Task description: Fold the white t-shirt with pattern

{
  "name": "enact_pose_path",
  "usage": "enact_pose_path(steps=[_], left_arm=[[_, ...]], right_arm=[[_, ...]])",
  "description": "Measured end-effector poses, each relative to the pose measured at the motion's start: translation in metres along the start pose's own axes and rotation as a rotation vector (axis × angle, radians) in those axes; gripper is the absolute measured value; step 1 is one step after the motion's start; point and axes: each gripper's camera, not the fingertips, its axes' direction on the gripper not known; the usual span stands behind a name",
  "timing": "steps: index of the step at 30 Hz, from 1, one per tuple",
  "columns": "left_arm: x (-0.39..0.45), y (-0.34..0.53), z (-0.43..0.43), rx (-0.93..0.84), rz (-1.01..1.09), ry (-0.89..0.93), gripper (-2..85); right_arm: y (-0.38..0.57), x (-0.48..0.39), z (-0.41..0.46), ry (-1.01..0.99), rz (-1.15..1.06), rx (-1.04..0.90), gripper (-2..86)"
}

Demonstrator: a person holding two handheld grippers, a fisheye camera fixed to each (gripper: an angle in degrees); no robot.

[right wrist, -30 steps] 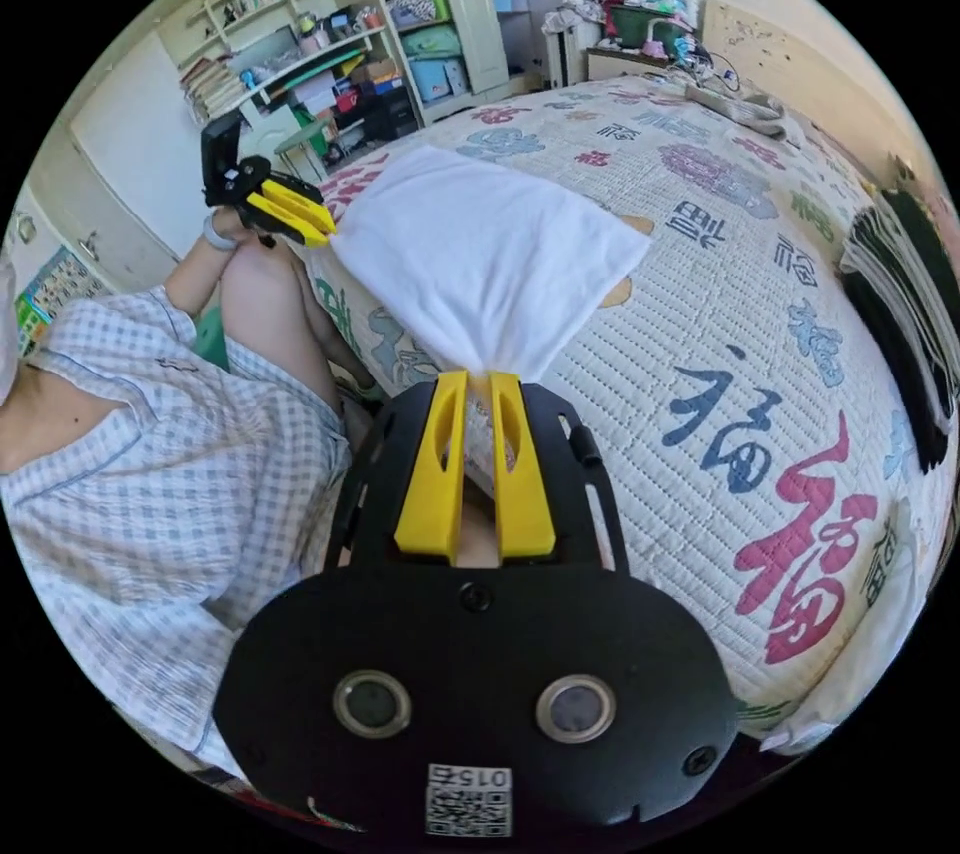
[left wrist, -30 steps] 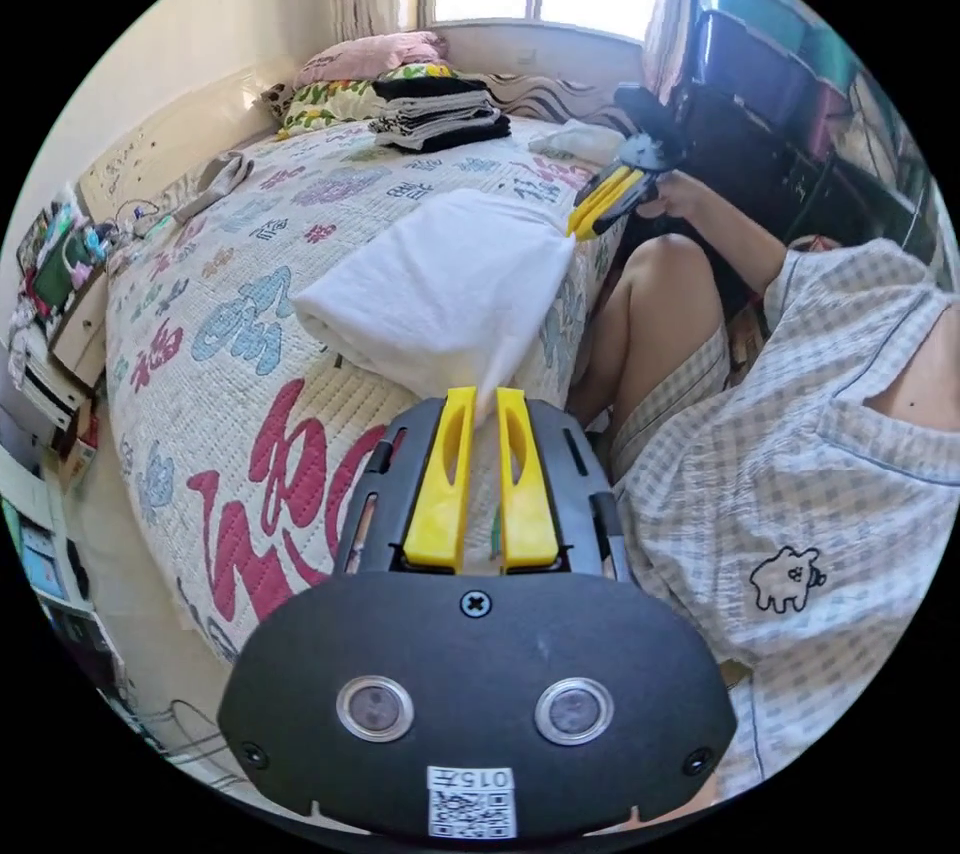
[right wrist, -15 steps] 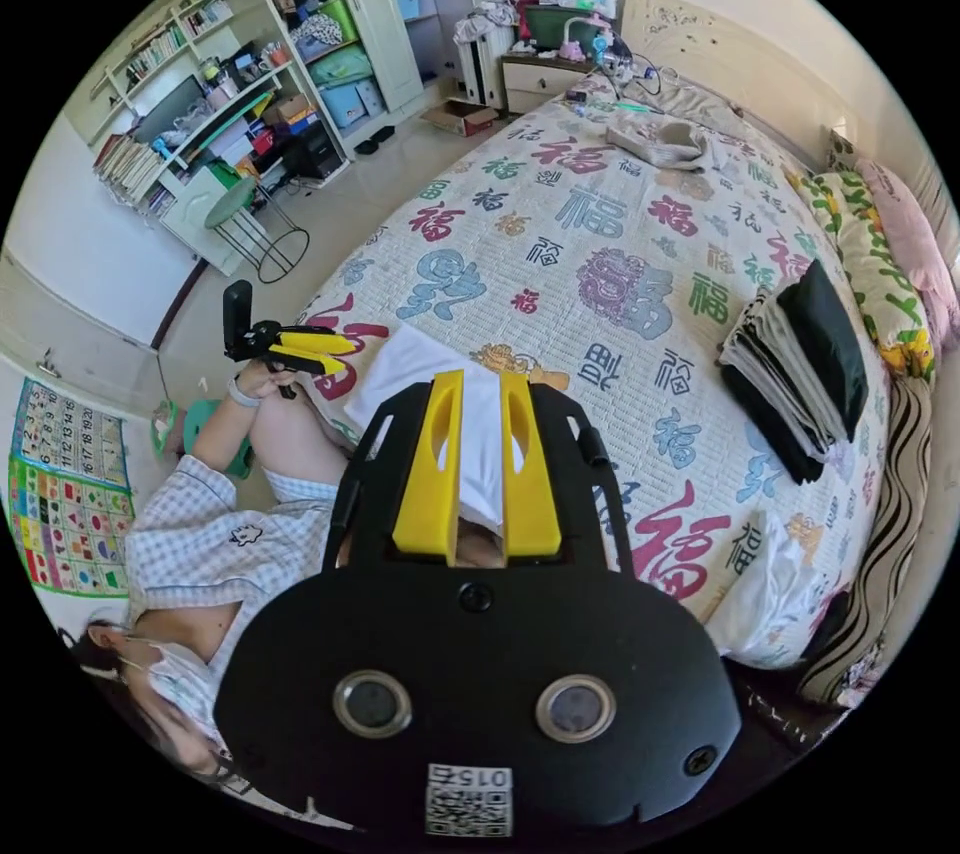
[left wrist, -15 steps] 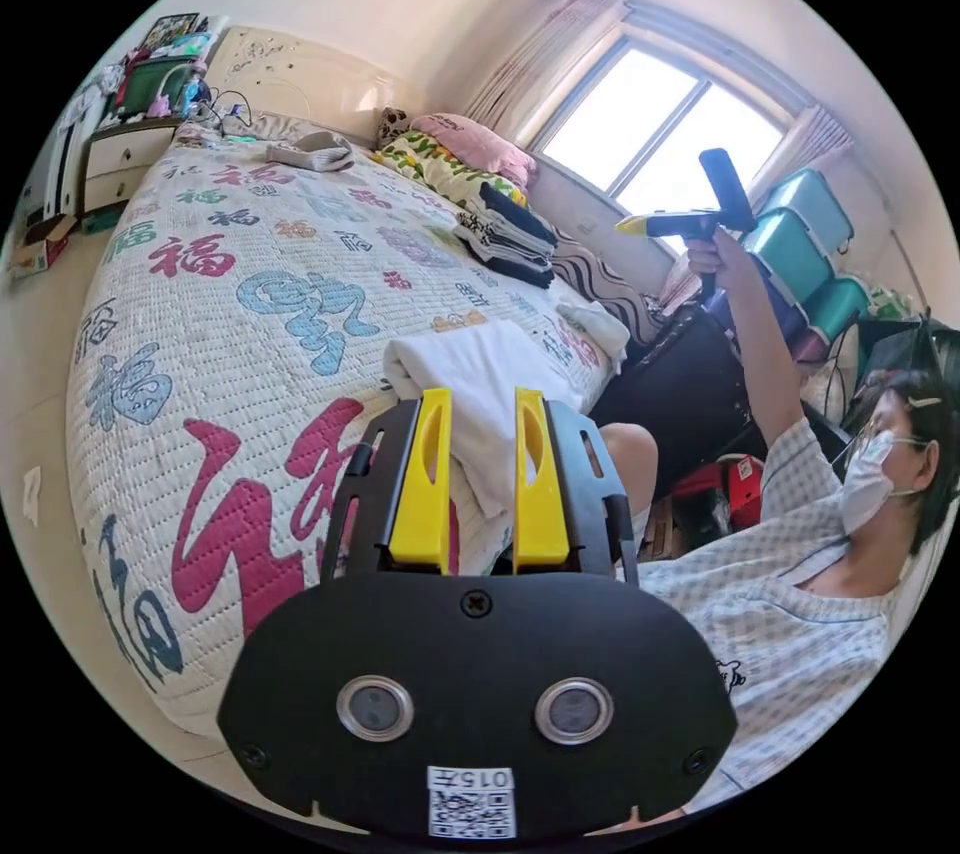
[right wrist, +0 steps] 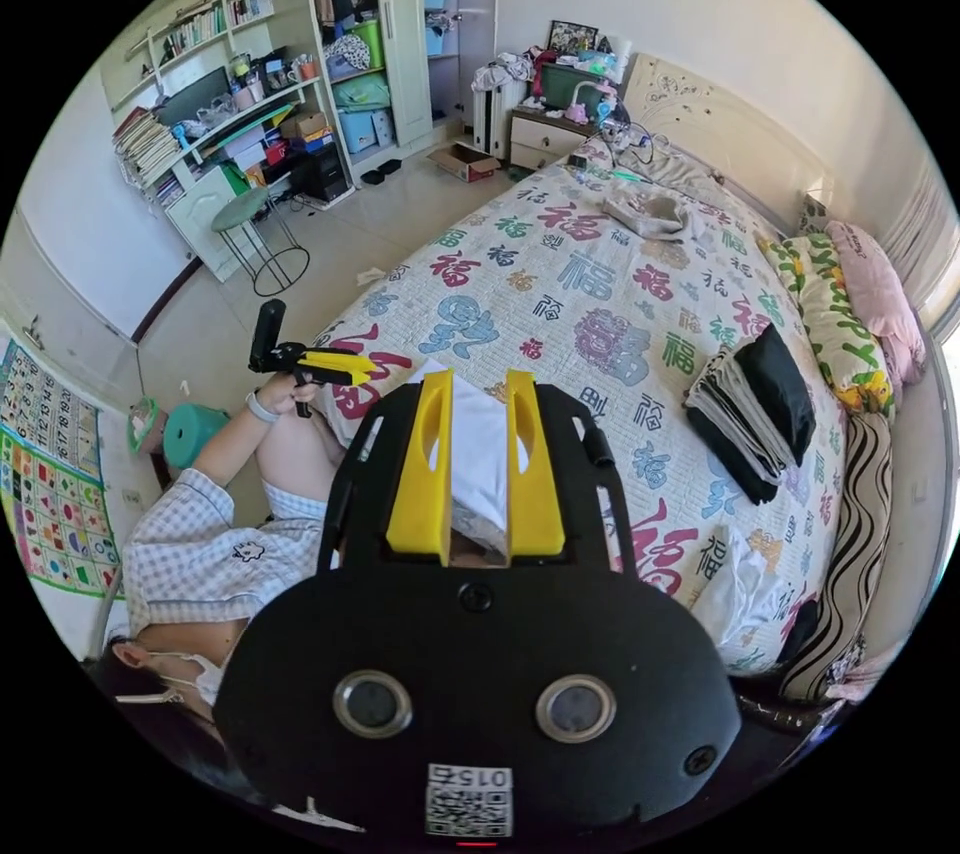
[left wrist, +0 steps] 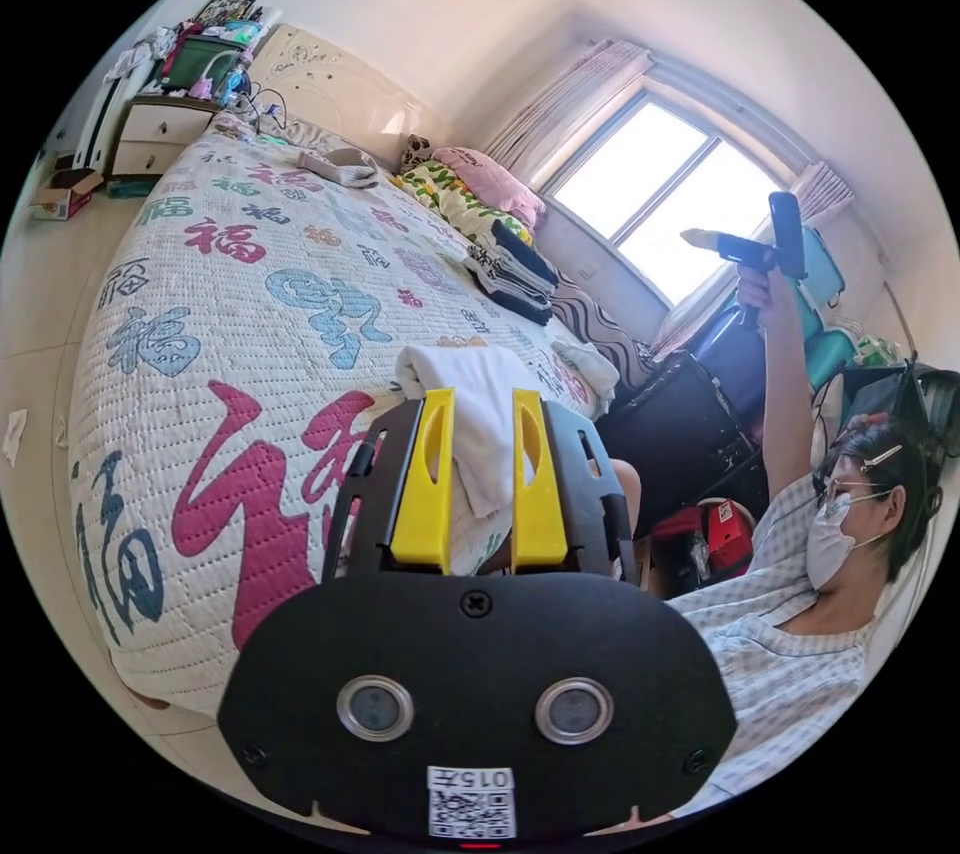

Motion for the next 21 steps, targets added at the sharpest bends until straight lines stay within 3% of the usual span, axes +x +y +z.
enact_pose_path(steps=[6, 10, 21], left_arm=[[-0.02, -0.023, 0.016, -0.1, -0.061, -0.087, 14.3], [-0.041, -0.043, 0.038, -0.191, -0.117, -0.014, 17.1], [-0.079, -0.096, 0.075, -0.274, -0.167, 0.115, 18.1]], right_arm=[[0.055, 0.109, 0.075, -0.256, 0.093, -0.087, 11.7], [0.108, 0.195, 0.125, -0.51, 0.203, -0.082, 12.9], [0.133, 0.315, 0.147, -0.781, 0.264, -0.076, 12.8]])
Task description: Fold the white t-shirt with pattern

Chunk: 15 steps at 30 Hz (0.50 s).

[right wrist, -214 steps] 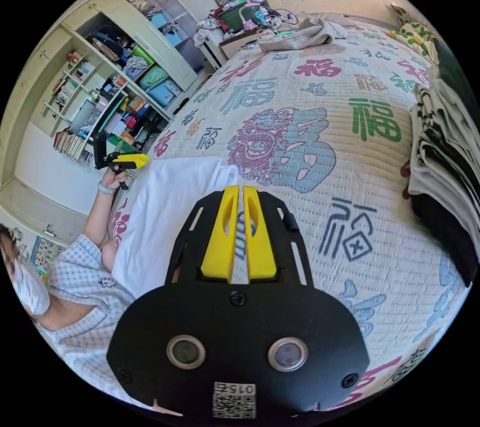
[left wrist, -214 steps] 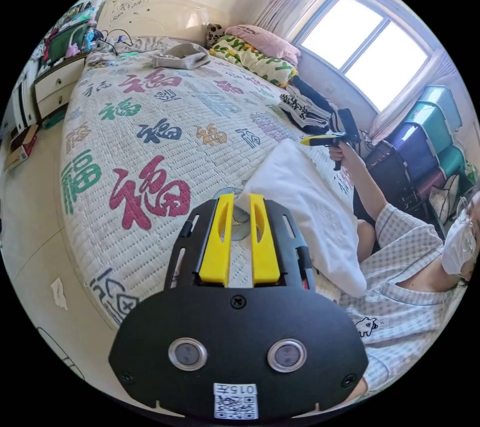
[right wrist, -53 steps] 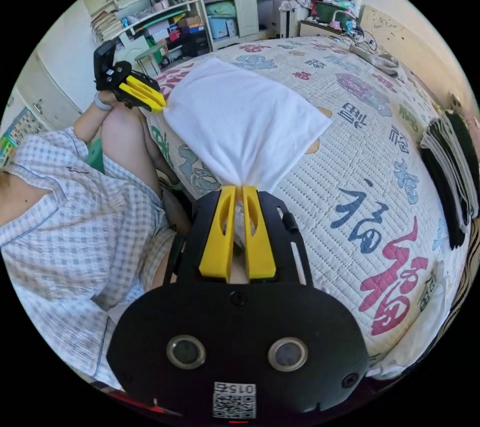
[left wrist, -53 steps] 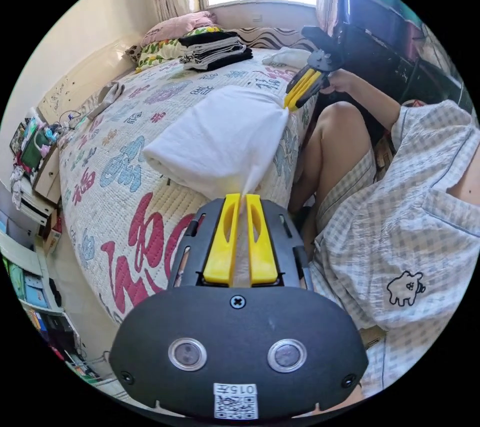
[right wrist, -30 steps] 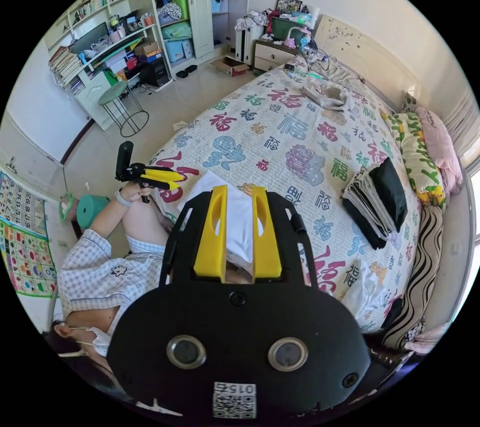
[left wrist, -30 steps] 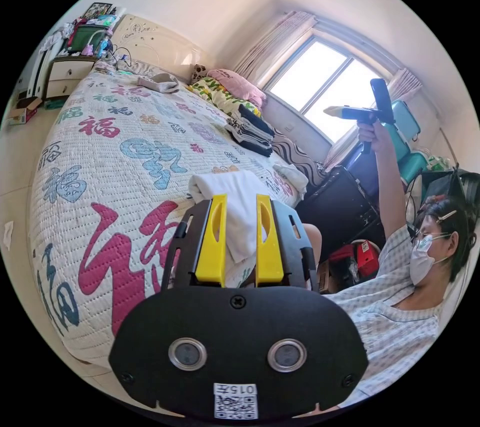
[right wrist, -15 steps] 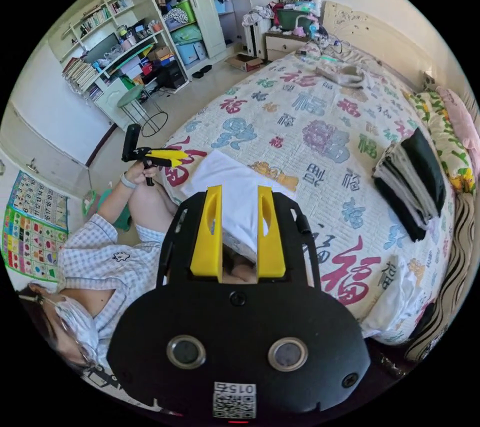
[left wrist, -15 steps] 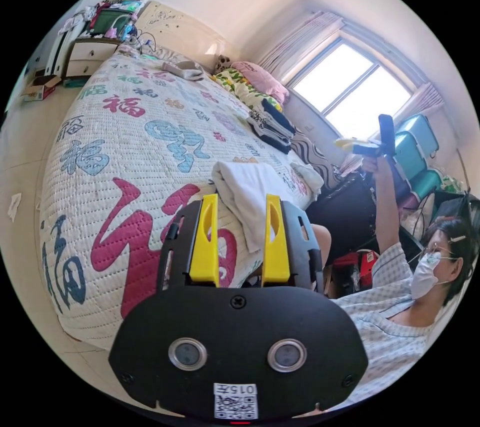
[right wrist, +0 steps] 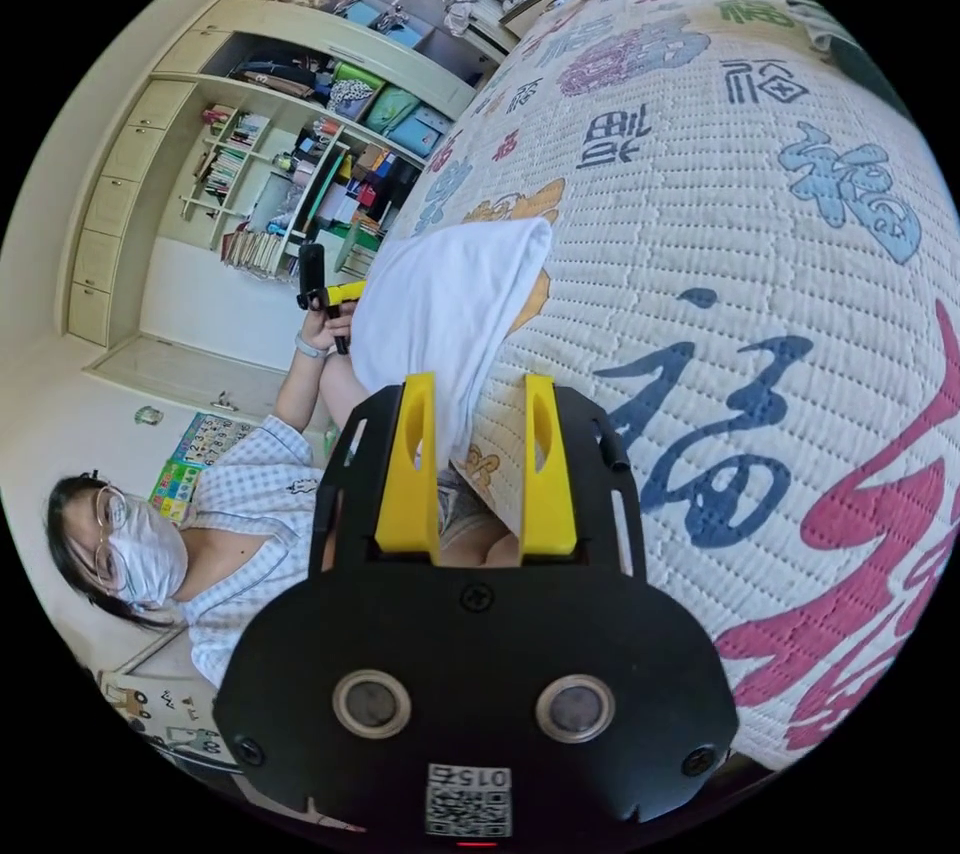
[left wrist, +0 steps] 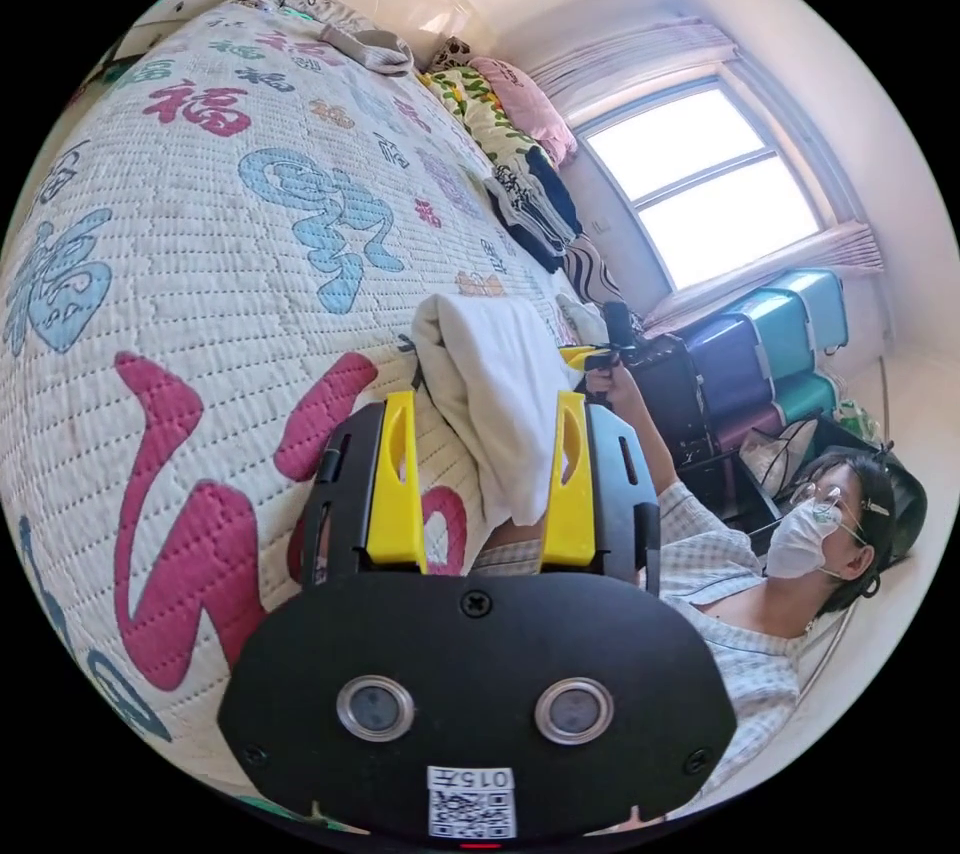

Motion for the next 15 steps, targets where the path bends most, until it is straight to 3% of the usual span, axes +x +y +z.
enact_pose_path(steps=[5, 10, 15], left_arm=[[0.005, -0.027, 0.019, -0.056, 0.027, -0.042, 18.0], [-0.016, -0.044, 0.013, -0.073, -0.019, 0.093, 17.8], [-0.025, -0.063, 0.018, -0.126, -0.032, 0.104, 16.6]], right_arm=[[0.001, 0.017, -0.039, -0.092, -0.049, 0.002, 13.6], [0.002, 0.041, -0.075, -0.187, -0.044, 0.036, 13.1], [-0.006, 0.056, -0.105, -0.246, -0.051, 0.005, 12.6]])
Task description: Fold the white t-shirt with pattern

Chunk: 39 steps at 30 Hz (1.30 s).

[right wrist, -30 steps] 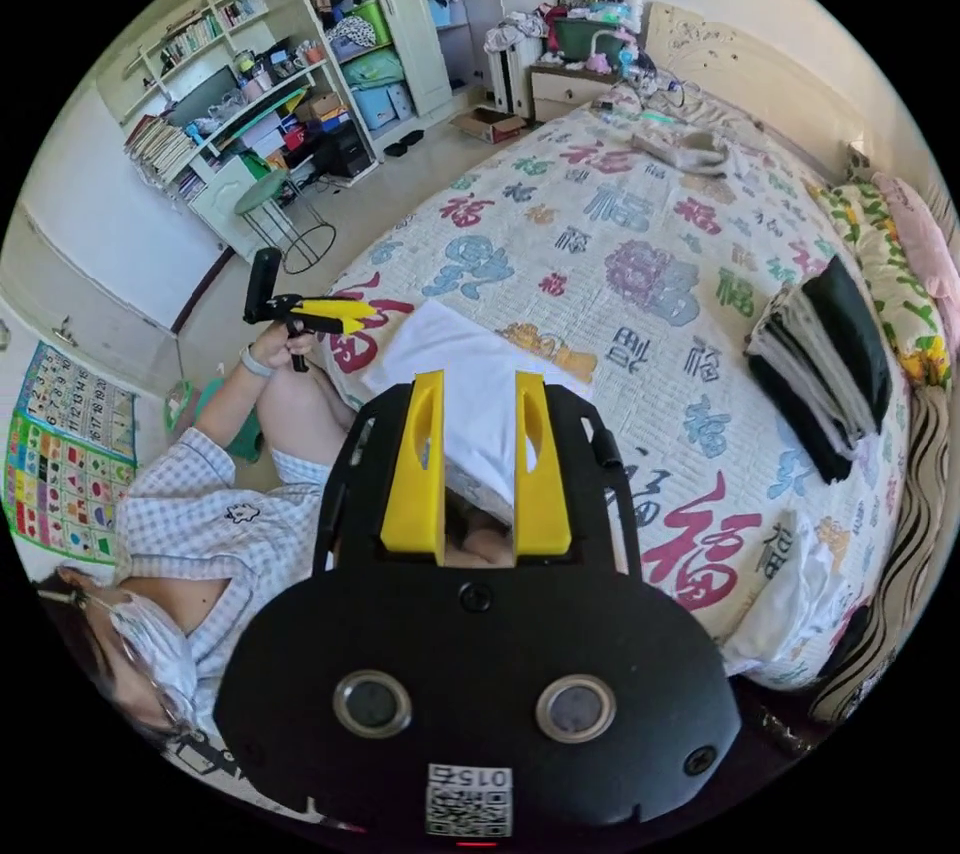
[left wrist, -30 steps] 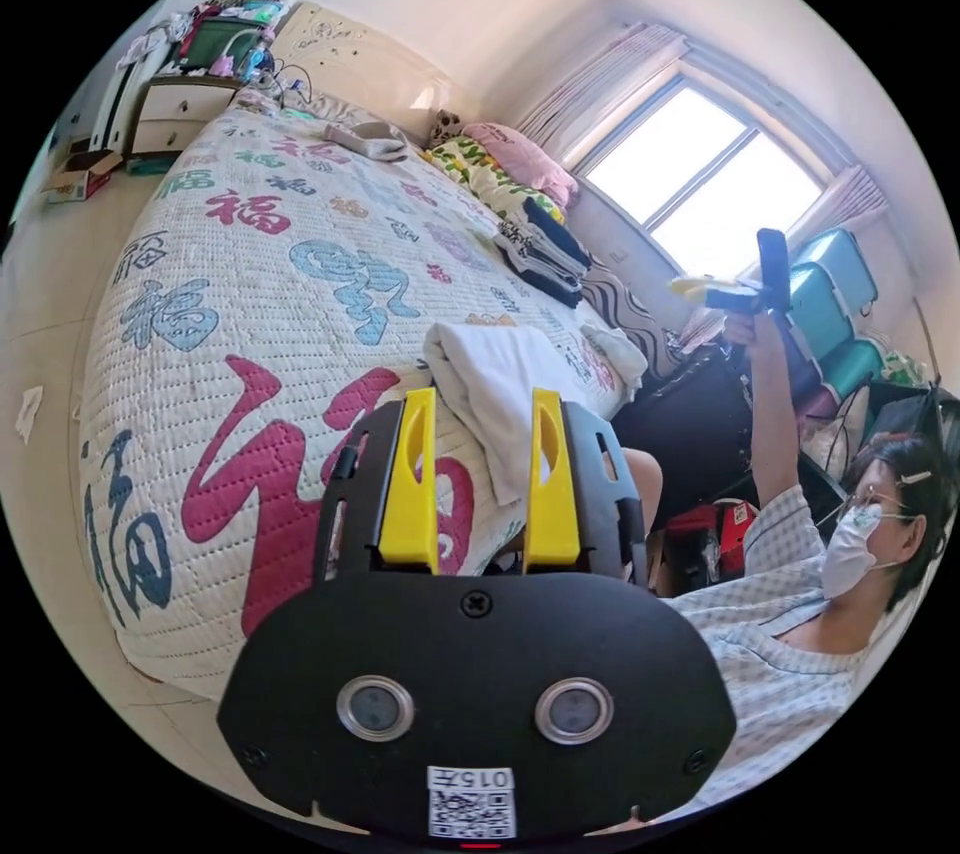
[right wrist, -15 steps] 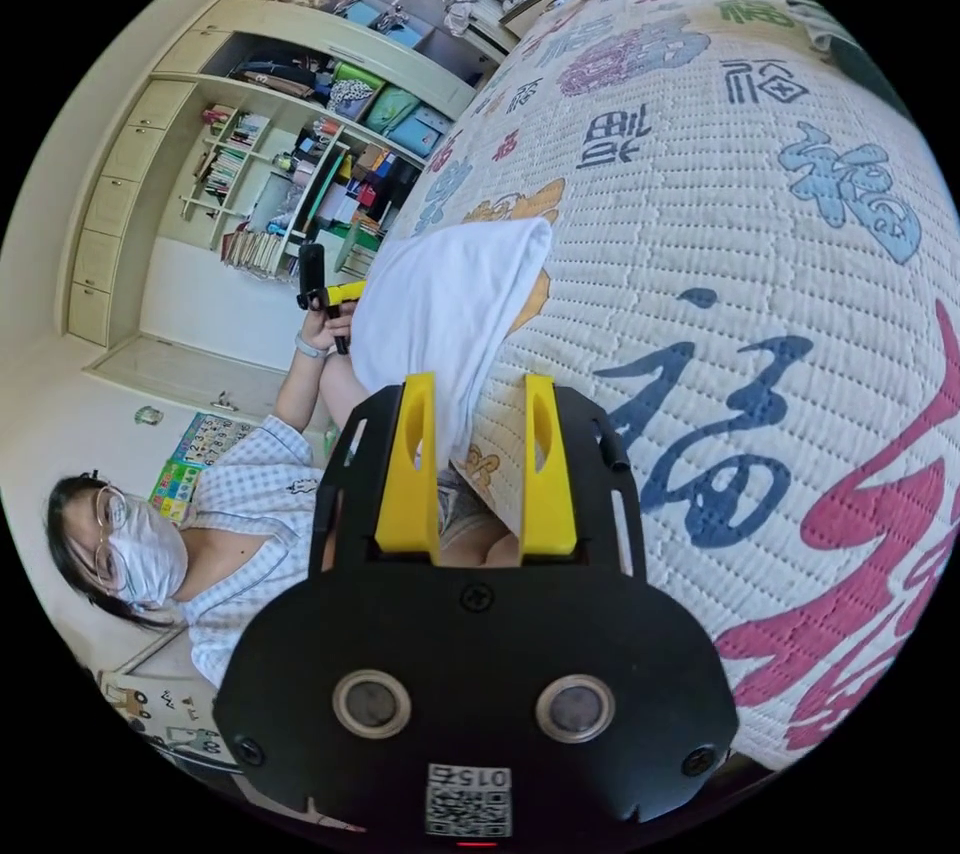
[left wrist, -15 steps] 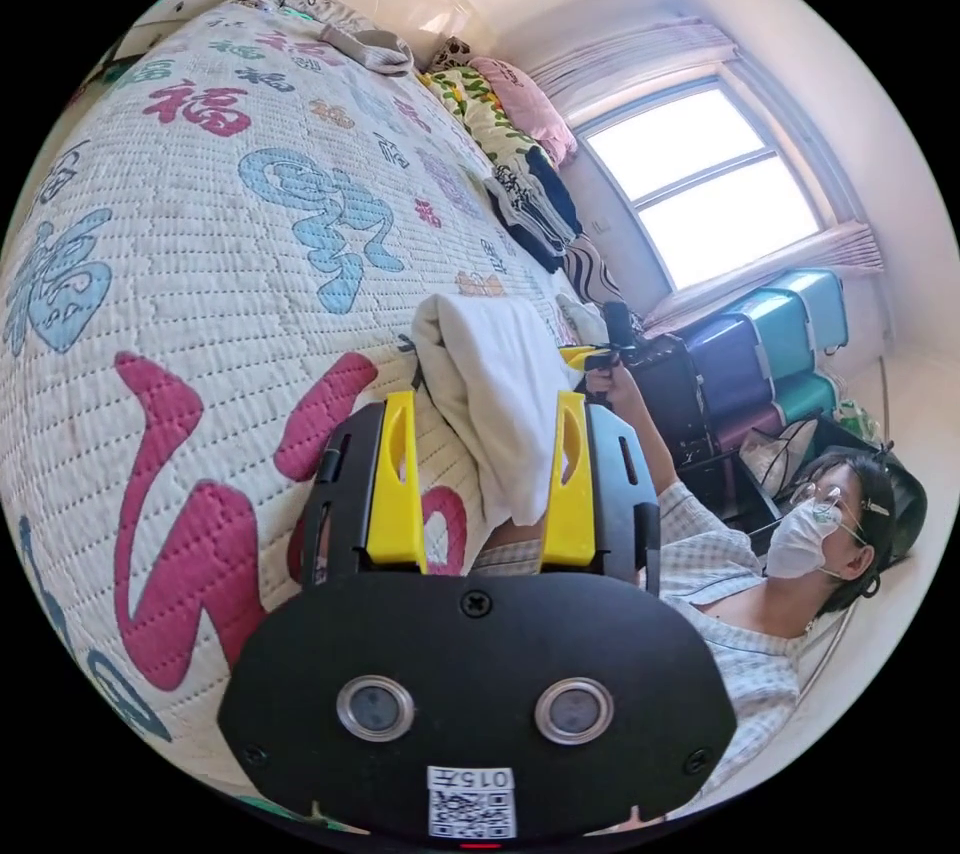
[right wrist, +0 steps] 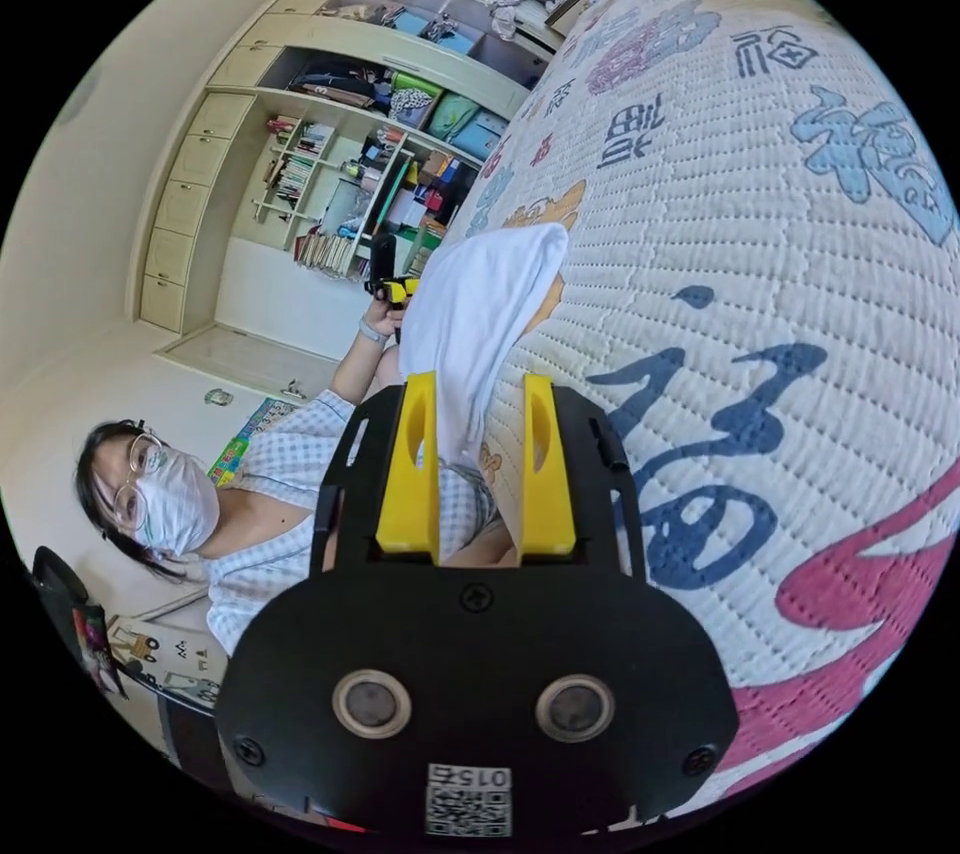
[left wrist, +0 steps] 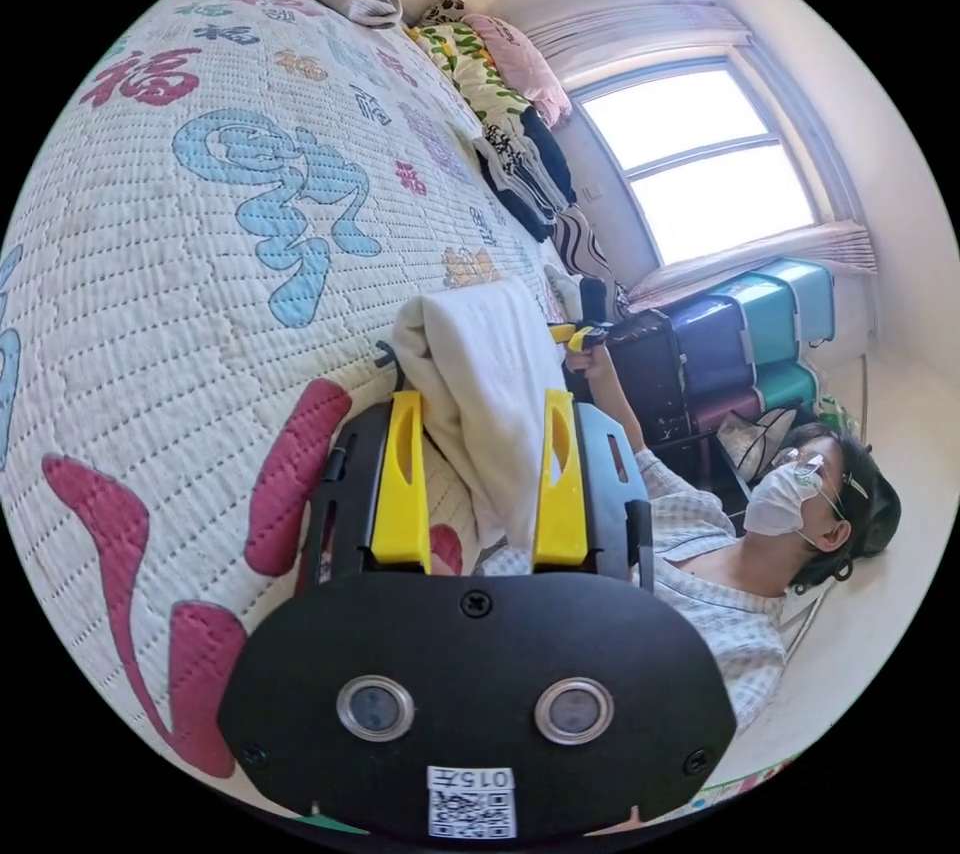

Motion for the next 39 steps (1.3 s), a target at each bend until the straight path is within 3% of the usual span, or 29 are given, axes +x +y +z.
enact_pose_path(steps=[3, 7, 15, 19, 23, 32, 36, 39], left_arm=[[0.0, -0.006, -0.001, -0.008, 0.01, 0.012, 17.0], [-0.005, -0.006, -0.003, 0.02, 0.014, 0.048, 17.3], [-0.006, -0.02, 0.009, 0.01, 0.012, 0.041, 16.0], [-0.004, -0.025, 0.018, -0.023, 0.028, 0.007, 9.5], [0.006, -0.045, 0.022, -0.02, 0.048, 0.123, 4.7], [0.159, -0.253, 0.086, -0.031, 0.423, 0.104, 3.1], [0.21, -0.381, 0.142, 0.017, 0.466, 0.133, 2.9], [0.214, -0.461, 0.191, 0.048, 0.43, 0.142, 3.4]], right_arm=[[0.0, 0.001, -0.028, -0.058, -0.018, 0.104, 13.0], [-0.013, 0.004, -0.027, 0.032, 0.01, 0.024, 12.1], [-0.047, -0.005, -0.003, -0.033, -0.006, -0.063, 9.7], [-0.051, -0.006, -0.012, -0.061, 0.021, -0.061, 6.2], [-0.044, -0.028, -0.048, 0.011, -0.021, -0.009, 2.8], [-0.068, -0.138, -0.252, 0.44, -0.081, 0.331, 0.8], [-0.109, -0.168, -0.334, 0.748, 0.05, 0.482, 0.8], [-0.132, -0.14, -0.369, 0.835, 0.208, 0.59, 0.8]])
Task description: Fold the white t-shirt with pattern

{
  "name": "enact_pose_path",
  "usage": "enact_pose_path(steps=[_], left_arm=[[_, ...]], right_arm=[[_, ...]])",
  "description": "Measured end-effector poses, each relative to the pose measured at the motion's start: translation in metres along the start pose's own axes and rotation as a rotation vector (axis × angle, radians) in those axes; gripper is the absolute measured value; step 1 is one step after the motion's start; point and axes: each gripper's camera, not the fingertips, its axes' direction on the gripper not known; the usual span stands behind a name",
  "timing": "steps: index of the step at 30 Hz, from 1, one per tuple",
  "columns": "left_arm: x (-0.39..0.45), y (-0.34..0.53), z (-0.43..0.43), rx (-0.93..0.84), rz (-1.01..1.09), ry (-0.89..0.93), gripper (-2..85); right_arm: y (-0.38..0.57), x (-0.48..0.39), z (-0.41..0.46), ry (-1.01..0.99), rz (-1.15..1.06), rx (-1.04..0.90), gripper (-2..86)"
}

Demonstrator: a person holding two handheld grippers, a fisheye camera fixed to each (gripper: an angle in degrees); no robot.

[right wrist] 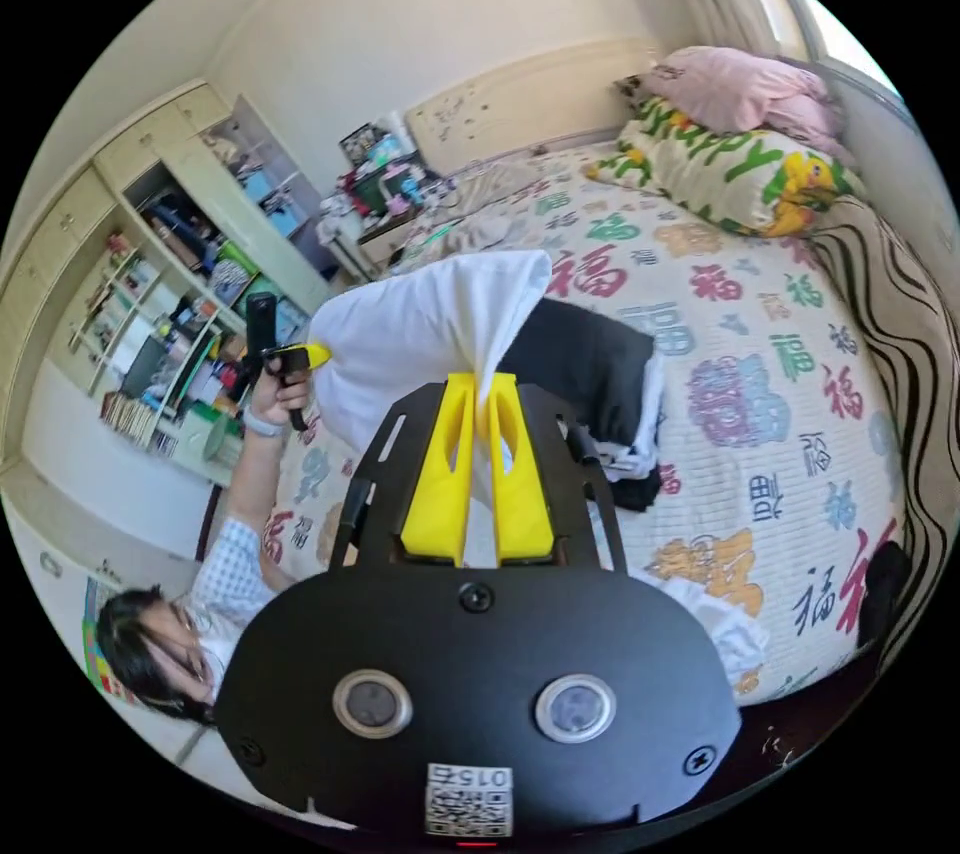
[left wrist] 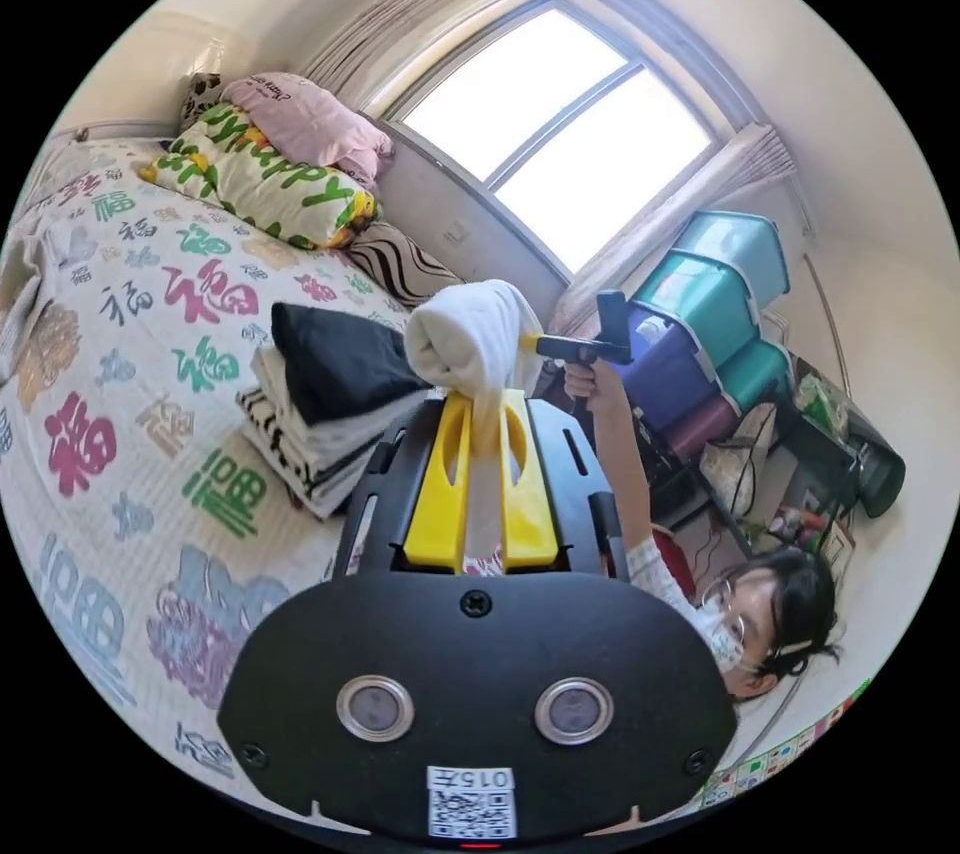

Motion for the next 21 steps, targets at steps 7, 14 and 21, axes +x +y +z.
enact_pose_path(steps=[7, 14, 21], left_arm=[[-0.128, -0.013, 0.078, 0.116, -0.279, -0.163, 5.2], [-0.123, 0.024, 0.049, 0.25, -0.208, -0.218, 2.1], [-0.042, 0.115, 0.016, 0.097, 0.03, -0.322, 2.1]], right_arm=[[-0.006, 0.078, 0.109, -0.034, 0.205, 0.047, 1.4], [0.05, 0.095, 0.091, 0.066, 0.23, 0.176, 0.8], [0.184, 0.018, 0.082, 0.19, -0.142, -0.231, 9.9]])
